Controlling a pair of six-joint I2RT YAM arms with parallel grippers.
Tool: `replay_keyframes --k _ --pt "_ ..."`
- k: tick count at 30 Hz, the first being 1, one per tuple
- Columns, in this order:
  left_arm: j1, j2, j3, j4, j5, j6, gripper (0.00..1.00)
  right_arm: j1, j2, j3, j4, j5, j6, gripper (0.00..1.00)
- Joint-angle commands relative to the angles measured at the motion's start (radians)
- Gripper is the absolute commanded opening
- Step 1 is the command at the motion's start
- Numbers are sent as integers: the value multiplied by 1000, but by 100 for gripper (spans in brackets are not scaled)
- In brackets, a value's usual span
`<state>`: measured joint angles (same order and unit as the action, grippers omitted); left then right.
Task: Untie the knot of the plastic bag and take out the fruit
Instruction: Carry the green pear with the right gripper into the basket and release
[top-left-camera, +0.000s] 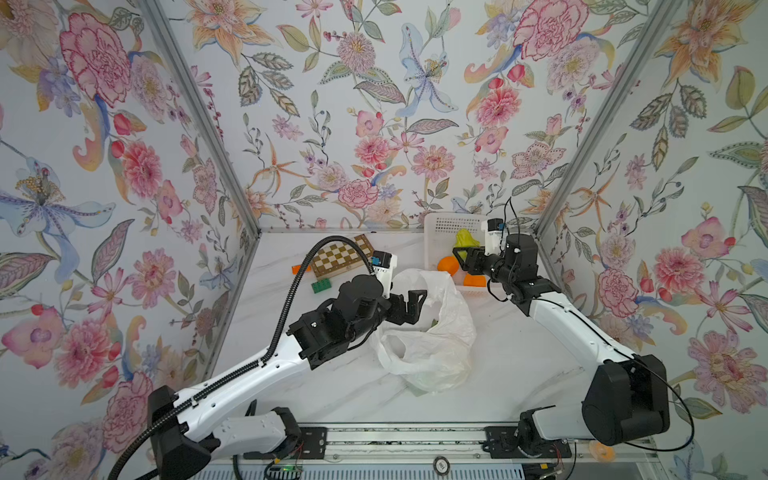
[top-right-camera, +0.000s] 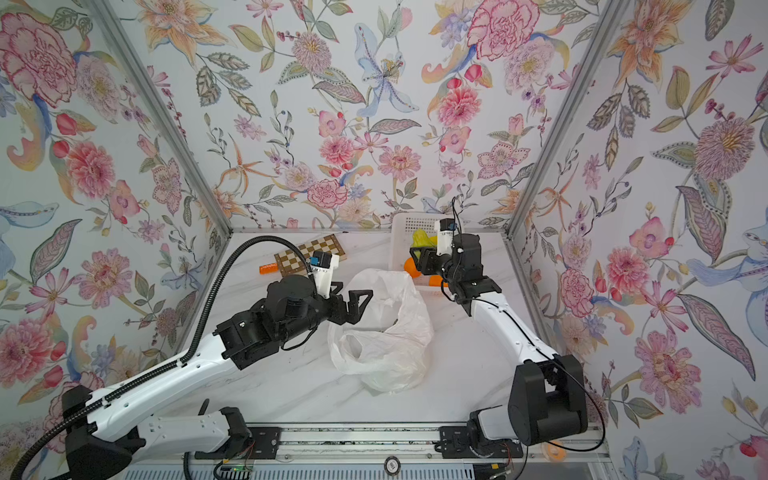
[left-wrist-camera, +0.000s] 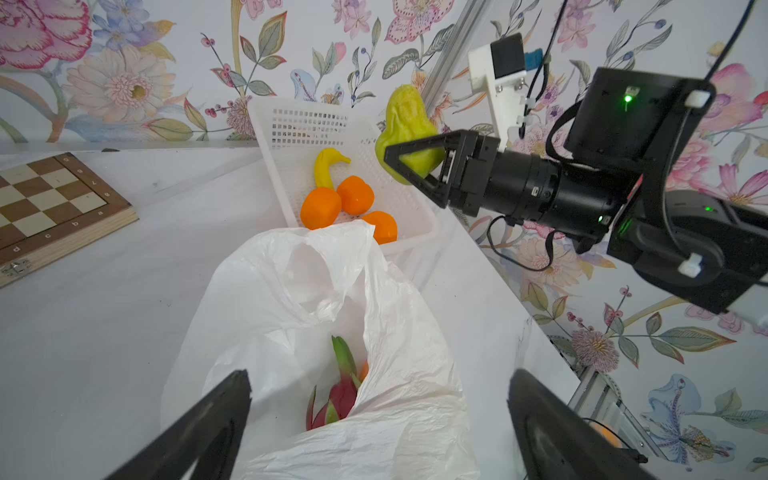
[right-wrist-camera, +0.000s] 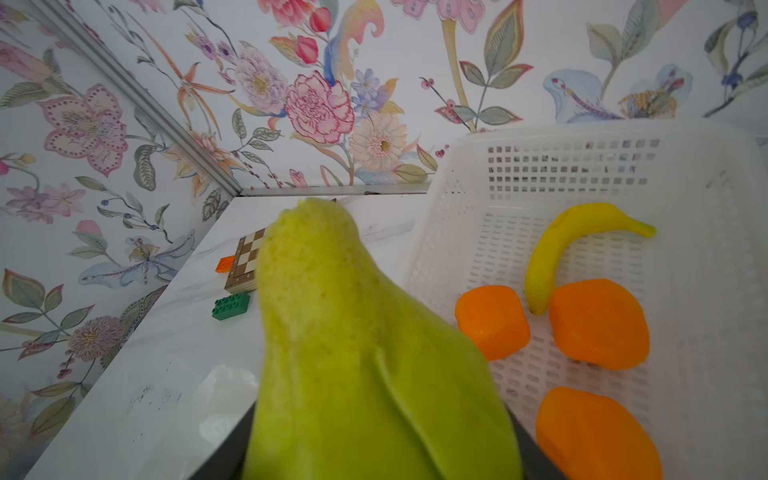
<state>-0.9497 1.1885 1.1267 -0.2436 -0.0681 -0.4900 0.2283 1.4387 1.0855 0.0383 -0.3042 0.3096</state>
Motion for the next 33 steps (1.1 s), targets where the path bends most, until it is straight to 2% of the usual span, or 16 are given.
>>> replay_keyframes --k 1,10,19,25,30,33 --pt "-8 24 46 -59 -15 26 99 -8 67 83 -137 80 78 39" --pt "-9 54 65 -65 -3 1 99 -19 282 228 -288 89 174 39" --pt "-8 105 96 -56 13 -23 99 -16 393 209 -320 83 176 41" --pt "-12 135 114 -57 24 -35 99 -14 478 236 -375 67 128 46" --pt "-21 130 111 -63 -8 -30 99 -15 529 269 -426 77 122 49" --pt "-23 120 95 -65 -21 -27 99 -15 541 288 -444 74 122 57"
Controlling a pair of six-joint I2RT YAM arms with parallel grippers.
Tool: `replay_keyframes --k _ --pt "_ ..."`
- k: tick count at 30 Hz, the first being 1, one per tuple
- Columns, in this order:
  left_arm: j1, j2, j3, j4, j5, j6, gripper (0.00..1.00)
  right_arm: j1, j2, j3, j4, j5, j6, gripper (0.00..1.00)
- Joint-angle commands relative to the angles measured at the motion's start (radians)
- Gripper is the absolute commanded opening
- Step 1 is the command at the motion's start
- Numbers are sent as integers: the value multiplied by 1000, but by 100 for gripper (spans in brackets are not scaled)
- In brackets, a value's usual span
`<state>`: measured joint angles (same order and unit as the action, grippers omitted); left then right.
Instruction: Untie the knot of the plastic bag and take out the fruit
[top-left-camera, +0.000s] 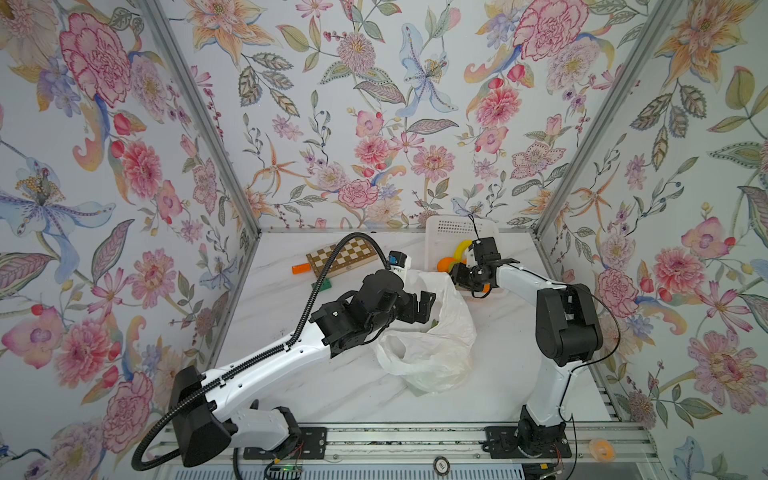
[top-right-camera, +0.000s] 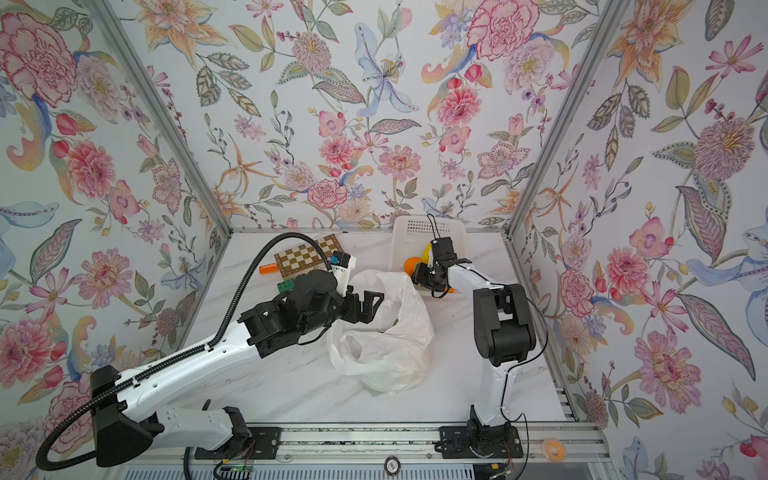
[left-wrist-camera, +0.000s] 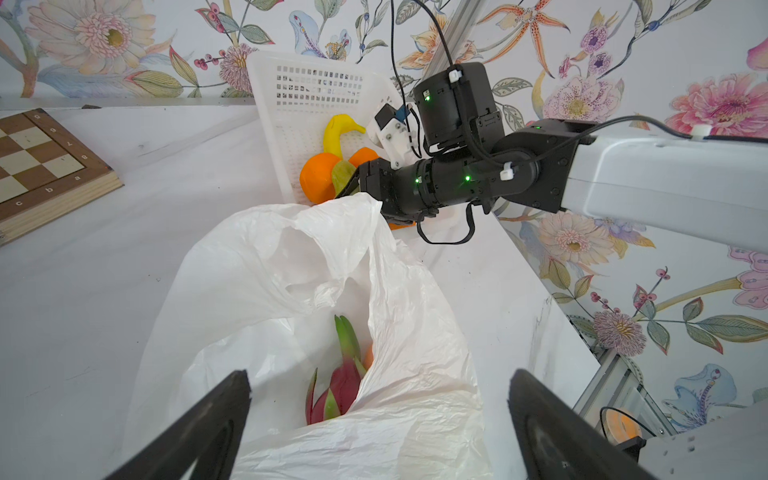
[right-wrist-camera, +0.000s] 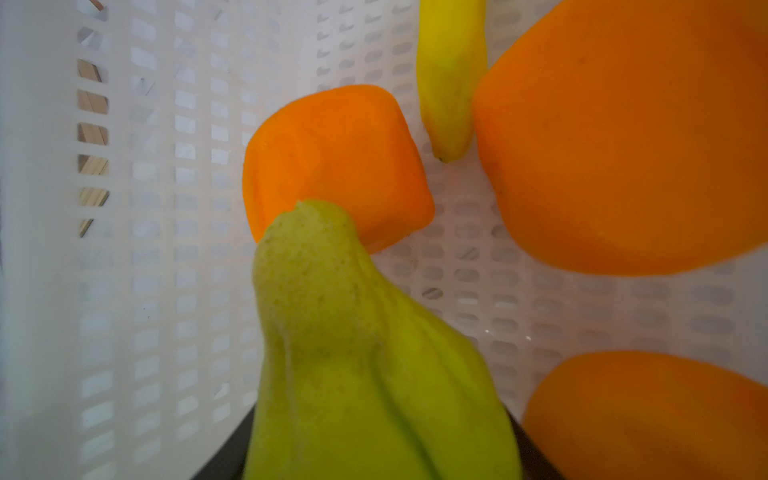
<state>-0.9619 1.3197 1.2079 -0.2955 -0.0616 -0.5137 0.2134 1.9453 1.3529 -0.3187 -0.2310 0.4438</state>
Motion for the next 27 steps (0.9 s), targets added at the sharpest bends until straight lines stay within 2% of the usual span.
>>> replay_keyframes --k 1,3,13,15,20,27 --pt "-10 -14 9 -13 -31 -2 99 1 34 29 -93 0 -13 60" --pt "-11 -20 1 -14 -30 -1 99 3 18 34 -99 -2 -16 66" --pt "-12 -38 -37 -12 -36 -3 98 4 -134 40 -112 53 -32 82" --pt "-14 -40 -42 -15 -34 -7 95 3 -167 43 -126 62 -39 82" --pt "-24 -40 -54 -61 -49 -32 80 4 -292 20 -133 49 -31 82" --pt "-49 -25 -118 -133 -85 -112 65 38 -570 -119 -128 -21 -24 82"
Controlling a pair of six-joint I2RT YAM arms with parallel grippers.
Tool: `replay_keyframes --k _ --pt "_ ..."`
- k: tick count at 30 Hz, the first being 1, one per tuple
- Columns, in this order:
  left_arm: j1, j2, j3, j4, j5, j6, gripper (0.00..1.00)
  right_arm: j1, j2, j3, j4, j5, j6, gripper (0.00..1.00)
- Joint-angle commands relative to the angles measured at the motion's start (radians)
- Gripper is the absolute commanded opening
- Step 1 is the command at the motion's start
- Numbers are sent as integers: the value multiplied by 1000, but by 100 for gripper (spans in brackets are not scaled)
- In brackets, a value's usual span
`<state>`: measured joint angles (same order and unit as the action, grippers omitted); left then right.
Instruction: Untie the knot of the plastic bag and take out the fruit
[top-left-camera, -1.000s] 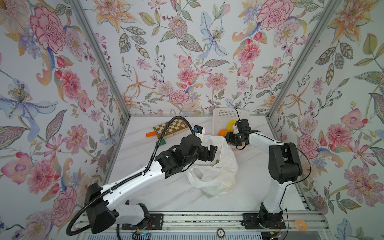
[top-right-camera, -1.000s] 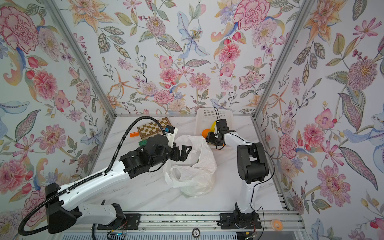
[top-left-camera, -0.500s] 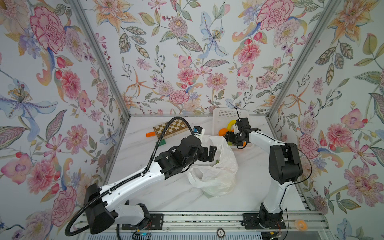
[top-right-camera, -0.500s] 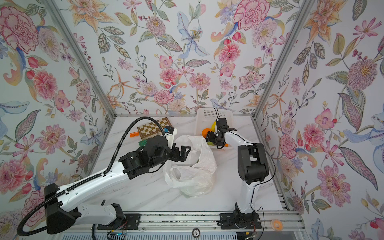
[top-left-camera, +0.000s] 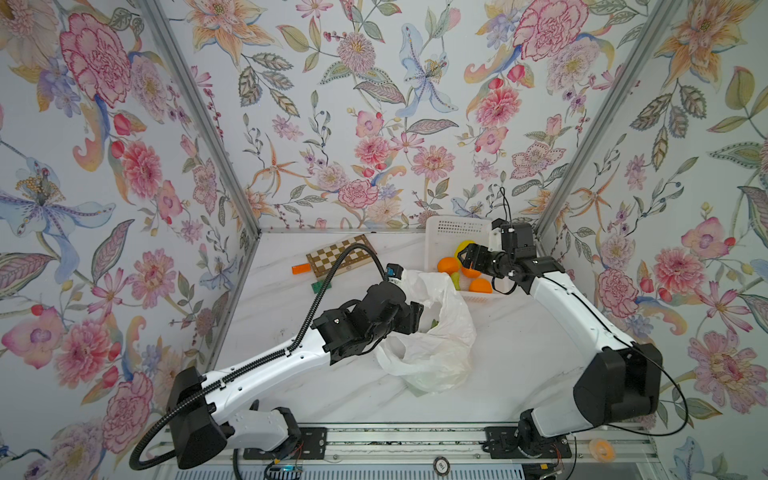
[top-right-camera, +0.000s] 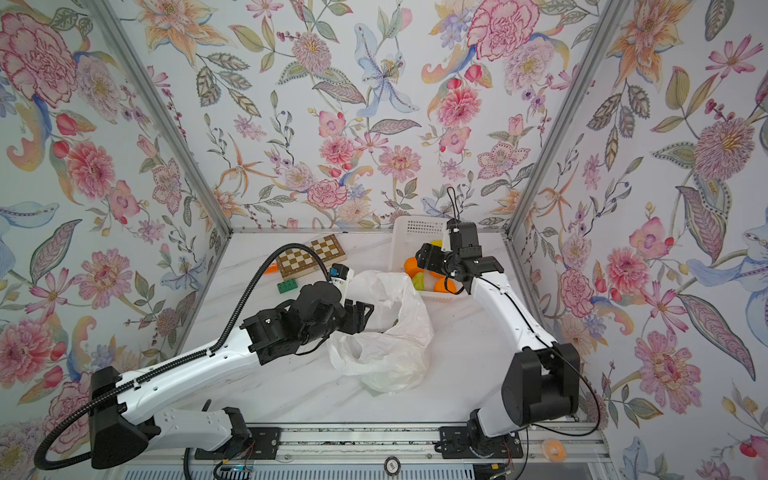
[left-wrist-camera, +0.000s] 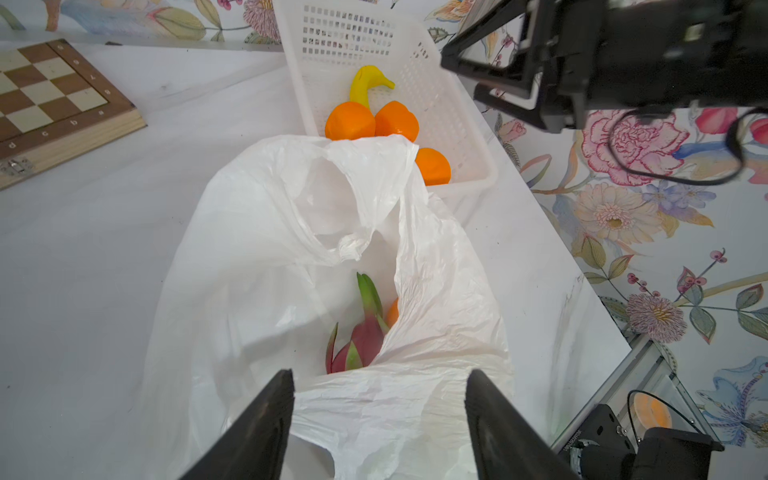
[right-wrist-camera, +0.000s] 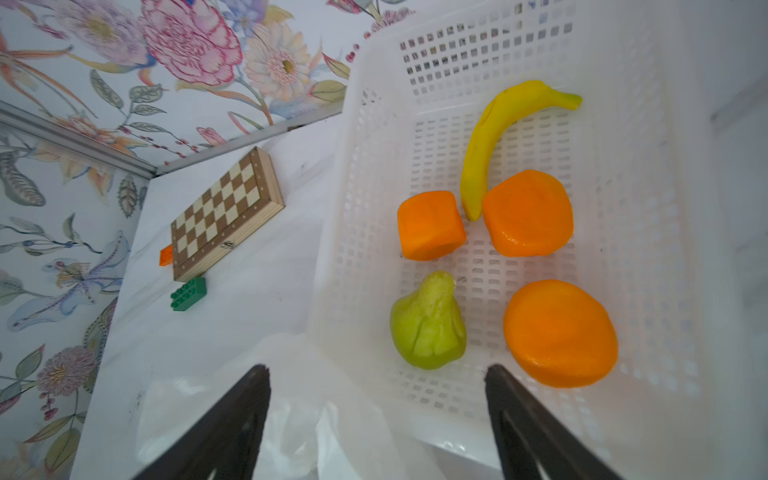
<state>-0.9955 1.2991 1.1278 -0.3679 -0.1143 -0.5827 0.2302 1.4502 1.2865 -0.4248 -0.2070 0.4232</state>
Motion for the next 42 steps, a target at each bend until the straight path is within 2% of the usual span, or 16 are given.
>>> replay_keyframes --k 1,7,16,21,24,26,28,33,38,40,42 --pt "-18 0 -54 -60 -33 -56 63 32 -118 -86 -20 -58 -1 82" --pt "-43 18 -152 -30 -22 -130 62 155 -327 -261 -3 -78 26 84" --pt "-122 89 -238 124 85 -172 62 353 -410 -490 -16 -19 142 78" --pt "-174 123 -313 348 144 -166 63 377 -446 -638 -67 63 136 73" --pt "-193 148 -327 411 154 -167 63 377 -459 -690 -120 147 118 68" --pt "-203 149 -320 414 137 -156 63 385 -466 -711 -135 197 116 61" --pt "-204 133 -316 405 102 -144 64 396 -464 -733 -101 183 109 55" --pt "-203 44 -295 332 -60 -102 77 407 -343 -760 -90 162 134 53" --pt "-181 -27 -278 203 -200 -141 80 427 -299 -797 5 142 184 50" --pt "-155 -32 -275 154 -203 -174 80 446 -306 -804 99 103 205 50" --pt "-125 -30 -282 173 -140 -163 79 465 -312 -806 182 70 227 50"
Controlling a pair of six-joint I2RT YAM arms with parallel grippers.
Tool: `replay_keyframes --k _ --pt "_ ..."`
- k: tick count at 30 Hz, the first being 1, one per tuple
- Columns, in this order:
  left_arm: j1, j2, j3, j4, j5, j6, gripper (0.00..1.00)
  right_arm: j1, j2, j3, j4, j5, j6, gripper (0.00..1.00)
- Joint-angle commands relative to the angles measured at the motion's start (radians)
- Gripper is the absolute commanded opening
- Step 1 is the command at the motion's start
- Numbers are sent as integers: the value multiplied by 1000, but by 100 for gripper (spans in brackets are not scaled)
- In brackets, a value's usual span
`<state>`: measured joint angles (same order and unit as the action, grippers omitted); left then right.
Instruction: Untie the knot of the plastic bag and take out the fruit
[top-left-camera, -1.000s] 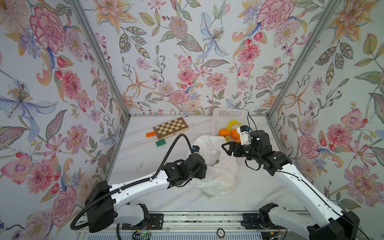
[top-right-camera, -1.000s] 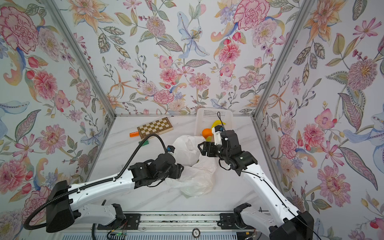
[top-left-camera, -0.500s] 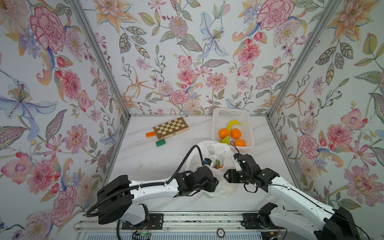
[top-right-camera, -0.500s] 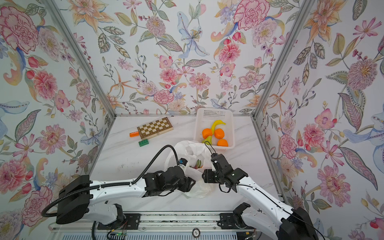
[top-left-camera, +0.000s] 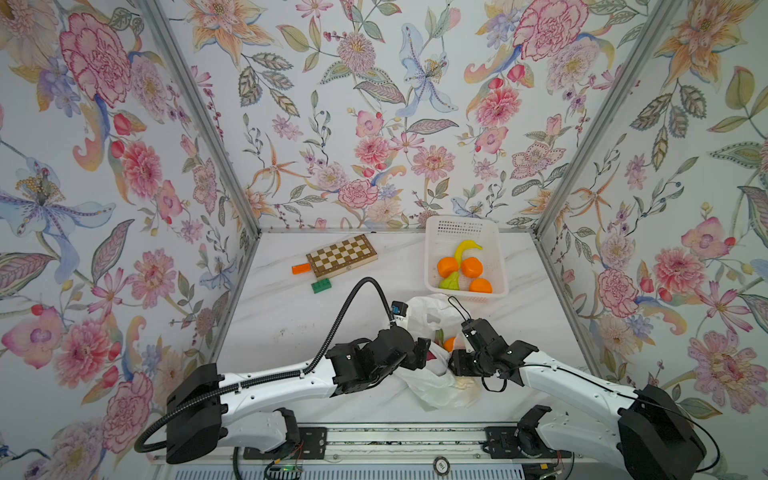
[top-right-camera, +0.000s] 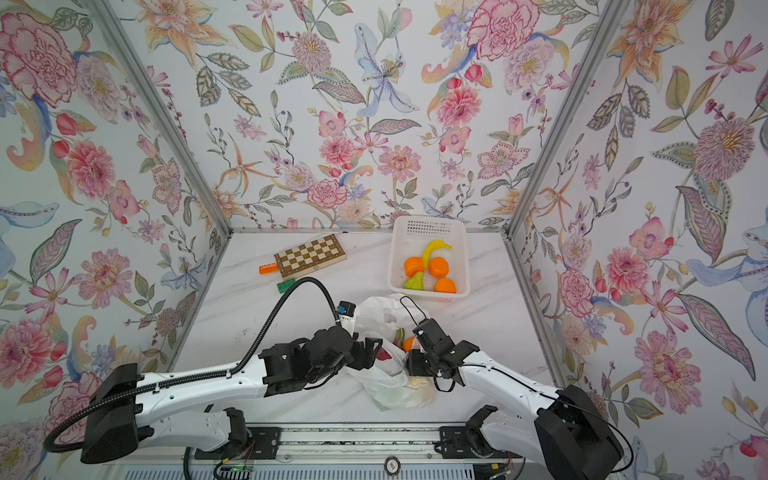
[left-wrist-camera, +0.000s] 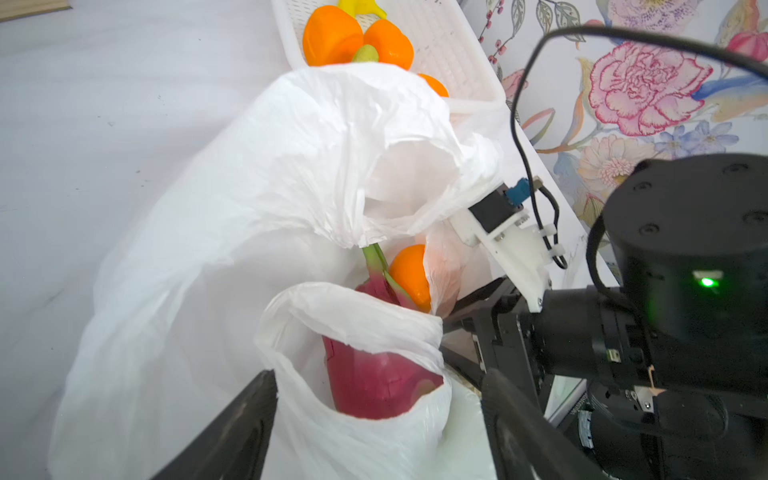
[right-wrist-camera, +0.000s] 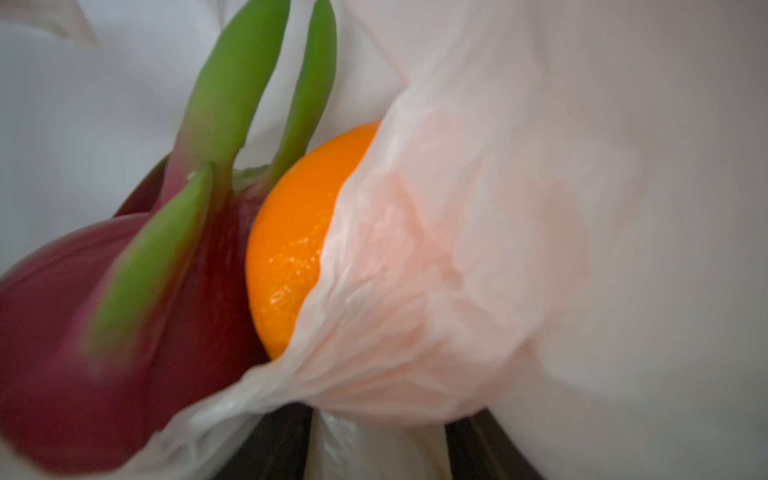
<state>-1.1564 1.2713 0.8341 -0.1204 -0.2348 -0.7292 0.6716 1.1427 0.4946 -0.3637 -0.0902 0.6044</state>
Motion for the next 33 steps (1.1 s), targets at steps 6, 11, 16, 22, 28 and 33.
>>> replay_keyframes --k 6,11,16,22,28,33 --pt "103 51 17 -52 135 -38 82 53 5 -2 263 -61 75 46" --pt "130 96 3 -80 151 -90 81 90 48 21 306 -32 62 46" --pt "134 87 -25 -3 242 -113 69 97 149 87 385 30 68 46" --pt "140 30 -96 234 333 -179 66 61 322 277 484 -11 21 60" --pt "147 -77 -136 290 293 -212 74 10 283 428 321 26 -14 74" --pt "151 -222 -91 74 126 -97 72 12 128 426 157 -23 30 73"
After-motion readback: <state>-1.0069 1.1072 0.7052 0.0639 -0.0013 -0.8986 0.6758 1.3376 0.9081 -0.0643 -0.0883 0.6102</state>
